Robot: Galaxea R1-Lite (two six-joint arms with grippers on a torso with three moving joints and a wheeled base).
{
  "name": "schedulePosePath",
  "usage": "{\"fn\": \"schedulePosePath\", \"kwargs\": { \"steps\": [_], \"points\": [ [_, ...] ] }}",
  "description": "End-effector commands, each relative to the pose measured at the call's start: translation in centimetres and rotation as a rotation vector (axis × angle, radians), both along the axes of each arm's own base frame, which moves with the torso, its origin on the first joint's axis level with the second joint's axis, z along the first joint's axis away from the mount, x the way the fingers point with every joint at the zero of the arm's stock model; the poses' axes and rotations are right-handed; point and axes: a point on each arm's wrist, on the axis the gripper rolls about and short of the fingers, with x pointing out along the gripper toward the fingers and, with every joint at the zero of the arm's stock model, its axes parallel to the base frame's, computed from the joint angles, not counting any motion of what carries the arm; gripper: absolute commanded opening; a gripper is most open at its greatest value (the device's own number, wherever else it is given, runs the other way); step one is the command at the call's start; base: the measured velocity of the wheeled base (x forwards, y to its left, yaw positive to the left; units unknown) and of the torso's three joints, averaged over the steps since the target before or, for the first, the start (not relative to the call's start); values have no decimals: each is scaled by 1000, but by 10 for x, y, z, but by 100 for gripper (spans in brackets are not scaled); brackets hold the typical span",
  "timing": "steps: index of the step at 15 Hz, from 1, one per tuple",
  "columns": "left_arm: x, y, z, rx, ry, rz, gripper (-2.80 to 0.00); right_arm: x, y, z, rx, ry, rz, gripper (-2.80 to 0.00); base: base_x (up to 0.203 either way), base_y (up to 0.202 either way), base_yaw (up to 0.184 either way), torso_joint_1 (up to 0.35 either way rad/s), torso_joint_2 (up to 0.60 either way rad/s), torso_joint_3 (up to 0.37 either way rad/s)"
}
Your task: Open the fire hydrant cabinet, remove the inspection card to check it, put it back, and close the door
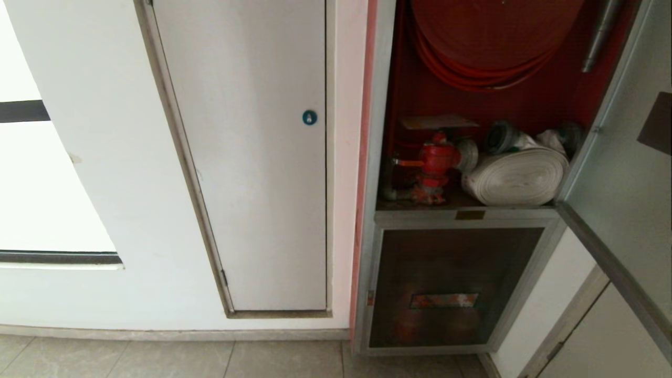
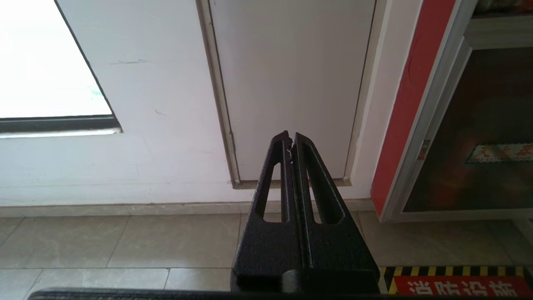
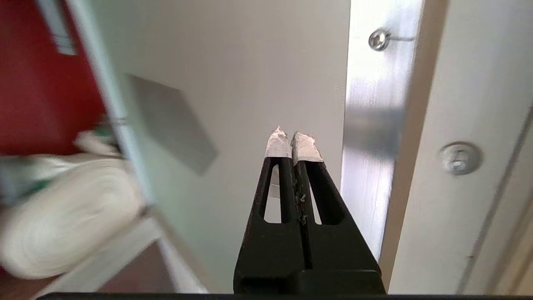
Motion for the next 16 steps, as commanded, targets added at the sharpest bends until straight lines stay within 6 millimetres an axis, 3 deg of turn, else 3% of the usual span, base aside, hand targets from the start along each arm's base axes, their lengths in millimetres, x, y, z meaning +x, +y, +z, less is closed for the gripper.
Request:
{"fn": "schedulePosePath", "kwargs": {
  "steps": [1, 5, 8, 14, 16],
  "points": [
    [0, 0, 0, 0, 2, 0, -280, 9, -13, -5, 6, 36, -51, -280, 0, 0, 0, 0, 0, 0],
    [0, 0, -1, 0, 3, 0, -280, 23, -45, -15, 15, 99, -124, -280, 0, 0, 0, 0, 0, 0],
    [0, 0, 0, 0, 2, 0, -280, 30, -52, -16, 23, 107, -132, -280, 0, 0, 0, 0, 0, 0],
    [0, 0, 0, 0, 2, 0, -280, 24, -88, -21, 29, 135, -206, -280, 0, 0, 0, 0, 0, 0],
    [0, 0, 0, 0, 2, 0, -280, 22, -92, -22, 29, 139, -209, -280, 0, 0, 0, 0, 0, 0]
  ]
}}
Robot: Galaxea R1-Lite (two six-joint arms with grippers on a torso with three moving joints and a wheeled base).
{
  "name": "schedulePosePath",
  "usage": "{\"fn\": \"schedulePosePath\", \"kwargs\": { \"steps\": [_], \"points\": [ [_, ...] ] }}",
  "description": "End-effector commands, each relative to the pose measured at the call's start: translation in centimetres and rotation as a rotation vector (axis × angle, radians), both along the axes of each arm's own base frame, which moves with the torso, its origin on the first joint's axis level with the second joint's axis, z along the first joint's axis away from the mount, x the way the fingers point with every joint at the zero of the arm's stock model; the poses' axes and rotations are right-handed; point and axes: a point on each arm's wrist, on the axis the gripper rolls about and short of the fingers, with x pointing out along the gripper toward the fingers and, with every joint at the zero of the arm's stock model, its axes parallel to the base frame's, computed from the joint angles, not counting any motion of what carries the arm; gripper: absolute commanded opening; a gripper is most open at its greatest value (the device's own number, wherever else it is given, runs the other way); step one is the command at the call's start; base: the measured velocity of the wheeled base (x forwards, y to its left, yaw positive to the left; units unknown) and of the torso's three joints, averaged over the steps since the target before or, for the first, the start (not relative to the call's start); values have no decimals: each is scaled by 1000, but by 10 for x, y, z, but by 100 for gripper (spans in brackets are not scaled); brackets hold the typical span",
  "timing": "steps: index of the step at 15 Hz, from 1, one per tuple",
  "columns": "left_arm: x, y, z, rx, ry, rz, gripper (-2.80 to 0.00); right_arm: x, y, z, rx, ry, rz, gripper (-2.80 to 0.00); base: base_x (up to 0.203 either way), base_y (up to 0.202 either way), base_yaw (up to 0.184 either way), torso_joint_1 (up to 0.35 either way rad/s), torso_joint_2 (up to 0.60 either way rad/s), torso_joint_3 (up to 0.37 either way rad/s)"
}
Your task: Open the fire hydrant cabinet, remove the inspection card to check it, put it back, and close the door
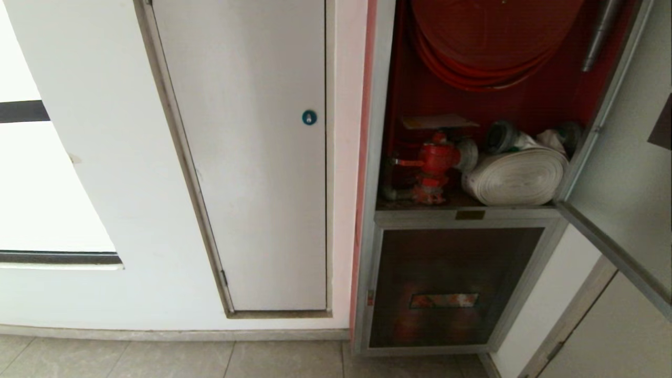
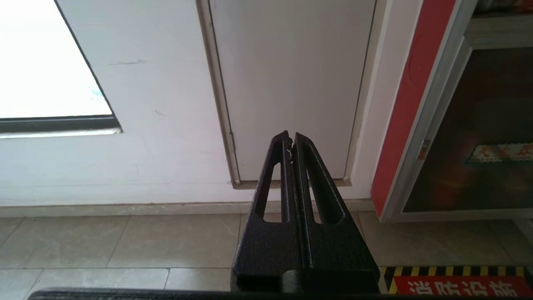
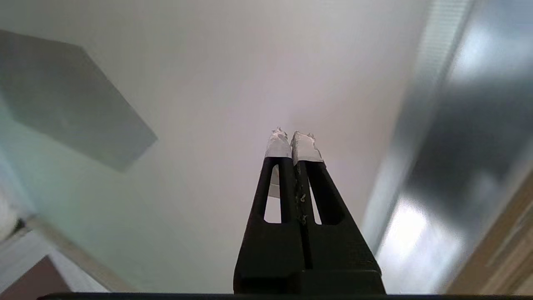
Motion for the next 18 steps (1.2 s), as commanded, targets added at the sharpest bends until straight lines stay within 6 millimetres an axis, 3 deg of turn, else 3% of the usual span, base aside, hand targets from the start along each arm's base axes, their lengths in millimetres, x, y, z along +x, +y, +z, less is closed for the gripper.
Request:
{"fn": "schedulePosePath", "kwargs": {
  "steps": [1, 4, 10, 14, 18],
  "points": [
    [0, 0, 0, 0, 2, 1, -280, 0, -3, -2, 2, 3, -10, -280, 0, 0, 0, 0, 0, 0],
    [0, 0, 0, 0, 2, 0, -280, -1, 13, -1, -9, -1, 70, -280, 0, 0, 0, 0, 0, 0],
    [0, 0, 0, 0, 2, 1, -280, -6, 86, -15, -20, 13, 424, -280, 0, 0, 0, 0, 0, 0],
    [0, 0, 0, 0, 2, 0, -280, -30, 126, -17, -47, -21, 642, -280, 0, 0, 0, 0, 0, 0],
    [0, 0, 0, 0, 2, 0, -280, -67, 146, -16, -124, -48, 812, -280, 0, 0, 0, 0, 0, 0]
  ]
}}
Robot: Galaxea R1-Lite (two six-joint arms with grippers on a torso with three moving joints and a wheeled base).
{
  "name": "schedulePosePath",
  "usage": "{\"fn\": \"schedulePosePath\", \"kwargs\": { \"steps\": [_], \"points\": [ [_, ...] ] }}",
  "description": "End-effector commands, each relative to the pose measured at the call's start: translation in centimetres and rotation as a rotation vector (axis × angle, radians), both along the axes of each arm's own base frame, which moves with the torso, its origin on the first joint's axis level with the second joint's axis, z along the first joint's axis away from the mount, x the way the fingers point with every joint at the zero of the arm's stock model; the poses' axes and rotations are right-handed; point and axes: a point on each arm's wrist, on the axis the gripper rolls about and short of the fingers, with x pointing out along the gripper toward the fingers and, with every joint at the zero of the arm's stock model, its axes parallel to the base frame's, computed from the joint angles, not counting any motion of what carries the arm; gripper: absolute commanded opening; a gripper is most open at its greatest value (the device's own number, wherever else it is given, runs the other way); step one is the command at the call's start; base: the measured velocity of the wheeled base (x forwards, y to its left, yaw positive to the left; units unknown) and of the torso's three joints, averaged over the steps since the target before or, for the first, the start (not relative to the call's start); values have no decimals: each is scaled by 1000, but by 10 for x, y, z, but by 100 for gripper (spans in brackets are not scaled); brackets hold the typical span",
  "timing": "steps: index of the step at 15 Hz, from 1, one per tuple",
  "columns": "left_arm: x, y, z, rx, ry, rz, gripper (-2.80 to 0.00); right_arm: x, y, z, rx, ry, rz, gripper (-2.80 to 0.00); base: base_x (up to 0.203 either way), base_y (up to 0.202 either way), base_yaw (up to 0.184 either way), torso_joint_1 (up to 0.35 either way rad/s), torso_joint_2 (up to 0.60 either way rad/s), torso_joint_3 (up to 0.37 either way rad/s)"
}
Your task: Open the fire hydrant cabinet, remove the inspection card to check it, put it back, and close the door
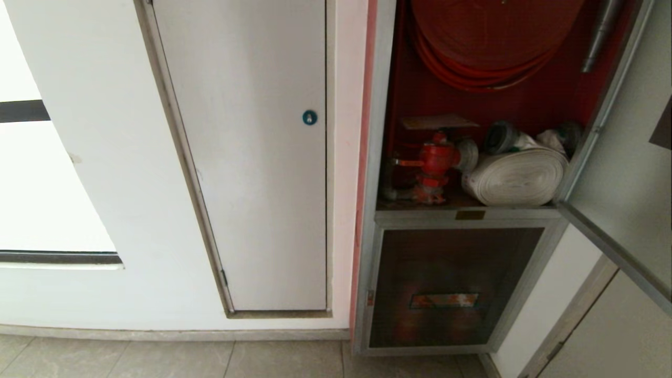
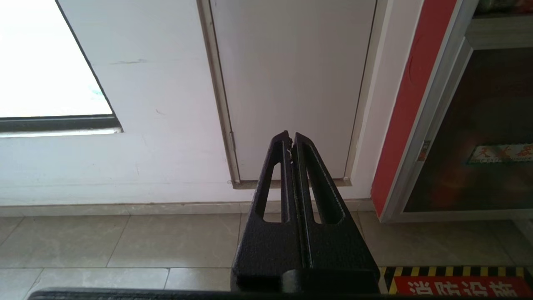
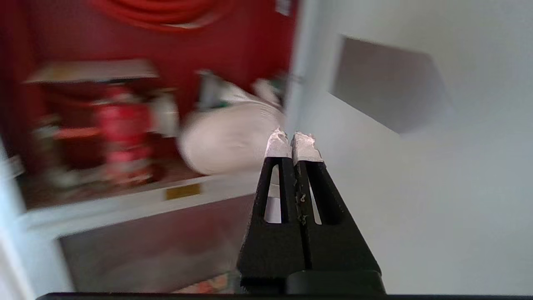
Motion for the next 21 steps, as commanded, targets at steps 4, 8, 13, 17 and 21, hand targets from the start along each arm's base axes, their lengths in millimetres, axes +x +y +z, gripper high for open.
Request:
{"fn": "schedulePosePath", "kwargs": {
  "steps": [4, 8, 13, 17, 21],
  "points": [
    [0, 0, 0, 0, 2, 0, -280, -30, 6, -4, -74, -44, 151, -280, 0, 0, 0, 0, 0, 0],
    [0, 0, 0, 0, 2, 0, -280, -45, 1, -1, -107, -91, 155, -280, 0, 0, 0, 0, 0, 0],
    [0, 0, 0, 0, 2, 0, -280, -73, -3, -7, -192, -135, 180, -280, 0, 0, 0, 0, 0, 0],
    [0, 0, 0, 0, 2, 0, -280, -116, -7, -20, -187, -33, 197, -280, 0, 0, 0, 0, 0, 0],
    [0, 0, 0, 0, 2, 0, -280, -141, -10, -14, -164, -50, 206, -280, 0, 0, 0, 0, 0, 0]
  ]
}}
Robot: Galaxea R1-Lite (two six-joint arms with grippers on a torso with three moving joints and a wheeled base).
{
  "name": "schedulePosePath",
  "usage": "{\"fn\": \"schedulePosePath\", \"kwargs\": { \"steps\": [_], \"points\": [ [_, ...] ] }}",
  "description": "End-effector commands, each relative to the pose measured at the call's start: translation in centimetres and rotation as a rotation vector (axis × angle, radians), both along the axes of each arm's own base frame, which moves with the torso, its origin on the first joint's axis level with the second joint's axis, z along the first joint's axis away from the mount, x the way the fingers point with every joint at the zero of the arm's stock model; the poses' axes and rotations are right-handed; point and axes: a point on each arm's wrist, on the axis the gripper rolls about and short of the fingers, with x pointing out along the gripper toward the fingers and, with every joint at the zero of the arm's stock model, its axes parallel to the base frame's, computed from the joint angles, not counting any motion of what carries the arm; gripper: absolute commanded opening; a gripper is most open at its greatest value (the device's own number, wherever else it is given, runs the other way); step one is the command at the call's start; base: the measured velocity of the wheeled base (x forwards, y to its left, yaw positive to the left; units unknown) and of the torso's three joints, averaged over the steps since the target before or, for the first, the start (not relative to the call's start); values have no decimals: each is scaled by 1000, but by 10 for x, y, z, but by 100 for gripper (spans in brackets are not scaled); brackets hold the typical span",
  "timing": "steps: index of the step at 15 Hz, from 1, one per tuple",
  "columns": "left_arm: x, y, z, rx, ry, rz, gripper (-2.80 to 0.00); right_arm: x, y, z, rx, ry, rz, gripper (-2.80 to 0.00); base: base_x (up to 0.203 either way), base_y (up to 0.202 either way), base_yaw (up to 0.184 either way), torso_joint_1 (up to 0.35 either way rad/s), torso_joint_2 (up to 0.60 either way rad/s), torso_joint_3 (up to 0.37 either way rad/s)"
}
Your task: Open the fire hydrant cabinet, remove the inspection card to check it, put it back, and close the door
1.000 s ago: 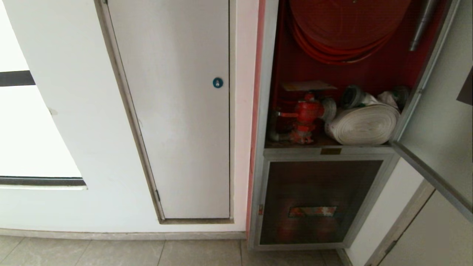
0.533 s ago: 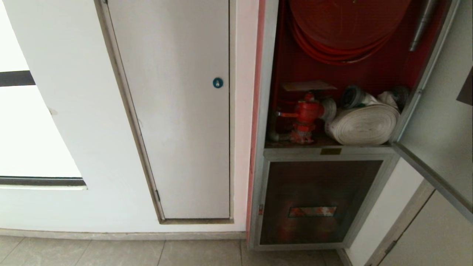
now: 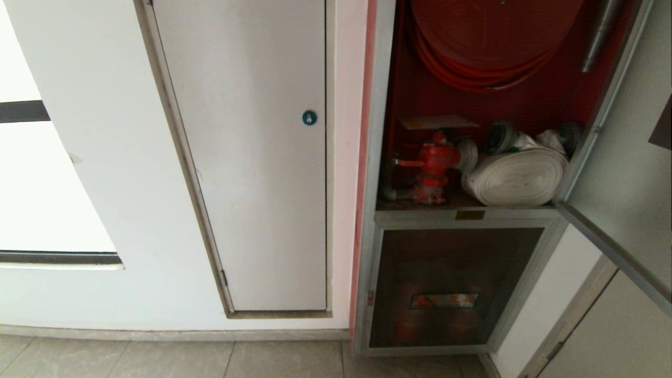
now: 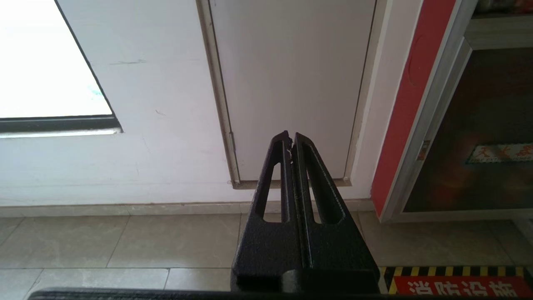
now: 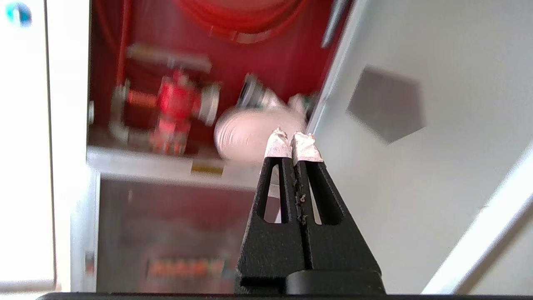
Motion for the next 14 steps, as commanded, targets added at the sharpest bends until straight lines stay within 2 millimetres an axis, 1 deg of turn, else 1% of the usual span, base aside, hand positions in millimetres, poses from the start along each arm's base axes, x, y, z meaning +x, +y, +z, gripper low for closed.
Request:
{"fn": "schedulePosePath", "kwargs": {
  "steps": [1, 4, 6, 8, 11, 14],
  "points": [
    [0, 0, 0, 0, 2, 0, -280, -15, -2, 5, 9, -65, -6, -280, 0, 0, 0, 0, 0, 0],
    [0, 0, -1, 0, 3, 0, -280, -28, -4, 3, 40, -111, -41, -280, 0, 0, 0, 0, 0, 0],
    [0, 0, 0, 0, 2, 0, -280, -41, -4, -6, 47, -103, -88, -280, 0, 0, 0, 0, 0, 0],
    [0, 0, 0, 0, 2, 0, -280, -46, -3, -12, 64, -90, -155, -280, 0, 0, 0, 0, 0, 0],
    [0, 0, 0, 0, 2, 0, -280, -56, -1, -33, 59, -47, -169, -280, 0, 0, 0, 0, 0, 0],
    [0, 0, 0, 0, 2, 2, -280, -51, 0, -67, 105, -10, -98, -280, 0, 0, 0, 0, 0, 0]
  ]
}}
